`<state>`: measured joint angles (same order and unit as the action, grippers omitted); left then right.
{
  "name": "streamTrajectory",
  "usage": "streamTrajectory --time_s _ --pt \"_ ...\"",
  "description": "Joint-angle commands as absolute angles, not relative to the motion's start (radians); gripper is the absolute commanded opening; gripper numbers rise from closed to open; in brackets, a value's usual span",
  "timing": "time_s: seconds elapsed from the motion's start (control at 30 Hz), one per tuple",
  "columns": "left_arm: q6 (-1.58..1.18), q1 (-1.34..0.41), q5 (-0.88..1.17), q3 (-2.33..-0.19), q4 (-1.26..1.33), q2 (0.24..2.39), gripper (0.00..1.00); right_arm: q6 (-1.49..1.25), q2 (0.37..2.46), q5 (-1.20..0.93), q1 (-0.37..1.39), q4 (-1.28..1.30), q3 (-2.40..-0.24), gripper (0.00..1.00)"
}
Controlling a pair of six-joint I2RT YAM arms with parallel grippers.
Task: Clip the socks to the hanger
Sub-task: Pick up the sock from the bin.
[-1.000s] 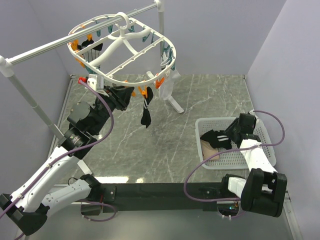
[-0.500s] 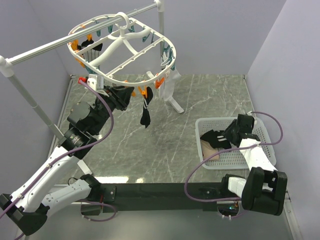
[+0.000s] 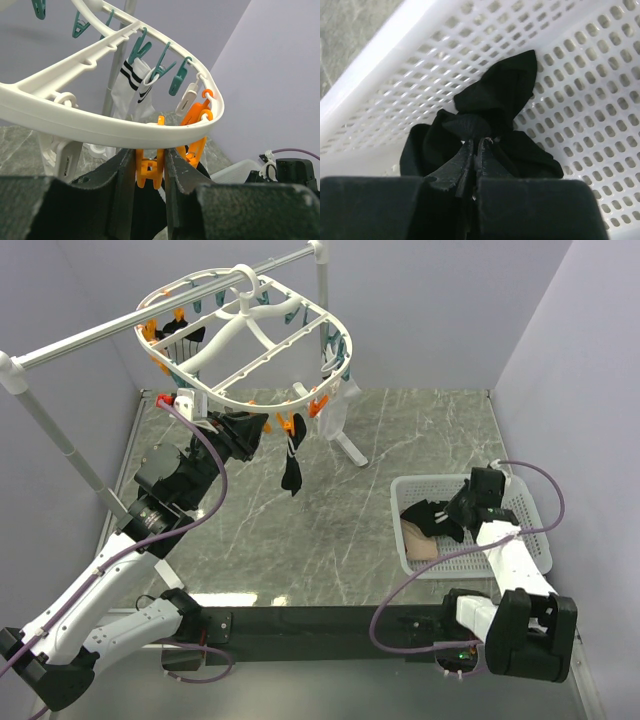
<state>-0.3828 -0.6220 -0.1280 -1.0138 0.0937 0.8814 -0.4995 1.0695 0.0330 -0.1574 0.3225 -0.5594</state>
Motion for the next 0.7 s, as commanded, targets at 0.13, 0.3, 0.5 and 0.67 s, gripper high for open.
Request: streamTrajectory --time_s 0.13,0.3,0.5,0.67 --pt "-0.388 -0.615 -0.106 -1.014 0.140 0.881 0.24 -0.437 0.925 0.063 -0.069 0.301 -0.612 0.00" --pt "-0.391 -0.615 -0.100 -1.017 0.140 0.884 0.24 -0.414 0.778 0.009 -0.051 0.272 -0.585 0.00" --pt "-0.396 -0.614 -0.089 -1.017 0.144 0.887 0.24 -0.420 0.661 0.023 -0.048 0.279 -0.566 0.00" --pt "-0.400 -0.614 -0.086 -1.015 0.149 0.888 0.24 -0.466 0.741 -0.064 -0.046 0.322 -0.555 0.02"
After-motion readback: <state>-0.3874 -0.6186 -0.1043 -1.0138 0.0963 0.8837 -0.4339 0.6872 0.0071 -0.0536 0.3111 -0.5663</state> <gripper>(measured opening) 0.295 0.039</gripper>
